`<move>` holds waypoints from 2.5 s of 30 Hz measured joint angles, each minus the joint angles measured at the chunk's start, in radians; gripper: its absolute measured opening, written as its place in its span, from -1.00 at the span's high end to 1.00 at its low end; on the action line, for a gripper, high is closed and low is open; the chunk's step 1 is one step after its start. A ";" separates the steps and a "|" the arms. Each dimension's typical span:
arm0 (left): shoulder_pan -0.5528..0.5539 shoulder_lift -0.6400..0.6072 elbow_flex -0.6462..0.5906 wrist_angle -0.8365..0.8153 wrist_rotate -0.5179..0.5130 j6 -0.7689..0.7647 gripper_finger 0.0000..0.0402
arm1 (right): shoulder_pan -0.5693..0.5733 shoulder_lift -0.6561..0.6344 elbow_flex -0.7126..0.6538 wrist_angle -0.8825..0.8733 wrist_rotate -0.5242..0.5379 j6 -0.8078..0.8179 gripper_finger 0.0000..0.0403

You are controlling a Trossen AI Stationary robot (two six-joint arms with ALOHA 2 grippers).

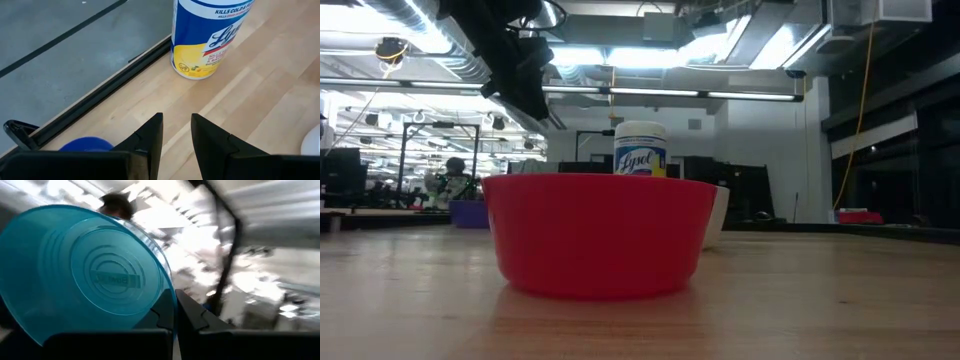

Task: Nest bowls inside each other
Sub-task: Stack the light blue bowl on top of the white bowl

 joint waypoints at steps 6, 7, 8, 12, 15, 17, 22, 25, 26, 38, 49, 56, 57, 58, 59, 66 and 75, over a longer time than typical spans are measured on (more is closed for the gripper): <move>0.000 0.000 0.000 0.000 0.000 -0.006 0.51 | -0.033 0.000 0.000 -0.319 0.274 -0.206 0.99; 0.000 0.000 0.000 0.000 0.000 -0.011 0.51 | -0.037 0.000 0.000 -0.382 0.335 -0.238 0.99; 0.000 0.000 0.000 0.000 0.000 -0.013 0.51 | -0.040 0.000 0.000 -0.441 0.399 -0.267 0.99; 0.000 0.000 0.000 0.000 0.000 -0.024 0.51 | -0.052 -0.001 0.000 -0.639 0.628 -0.347 0.99; 0.000 0.000 0.000 0.000 0.000 -0.025 0.51 | -0.053 -0.009 0.011 -0.767 0.778 -0.410 0.99; 0.000 0.000 0.000 0.000 0.000 -0.027 0.51 | -0.051 -0.015 0.049 -0.913 0.891 -0.460 0.99; 0.000 0.000 0.000 0.000 0.000 -0.028 0.51 | -0.031 -0.018 0.210 -1.333 1.291 -0.616 1.00; 0.000 0.000 0.000 0.000 0.000 -0.028 0.51 | -0.012 -0.016 0.285 -1.480 1.499 -0.695 1.00; 0.000 0.000 0.000 0.000 0.000 -0.028 0.51 | -0.007 -0.016 0.309 -1.531 1.570 -0.718 1.00; 0.000 0.000 0.000 0.000 0.000 -0.053 0.51 | 0.051 -0.015 0.359 -1.756 1.945 -0.860 1.00; 0.000 0.000 0.000 0.000 0.010 -0.053 0.51 | 0.090 -0.003 0.315 -2.230 1.301 -0.532 1.00; -0.003 0.000 0.000 0.000 0.034 -0.054 0.51 | 0.125 -0.004 0.138 -2.228 1.023 -0.493 1.00; -0.008 0.000 0.000 0.000 0.035 -0.054 0.51 | 0.128 -0.004 0.102 -2.229 0.993 -0.491 1.00; -0.013 0.000 0.000 0.000 0.035 -0.054 0.51 | 0.131 -0.003 0.063 -2.223 0.961 -0.491 1.00; -0.018 0.000 0.000 0.000 0.034 -0.054 0.51 | 0.134 -0.004 0.024 -2.214 0.933 -0.491 1.00; -0.063 0.000 0.000 0.000 0.038 -0.055 0.51 | 0.132 -0.003 -0.274 -2.005 0.778 -0.478 1.00; -0.110 0.017 0.000 0.004 0.038 -0.069 0.51 | 0.132 0.040 -0.471 -1.794 0.698 -0.410 1.00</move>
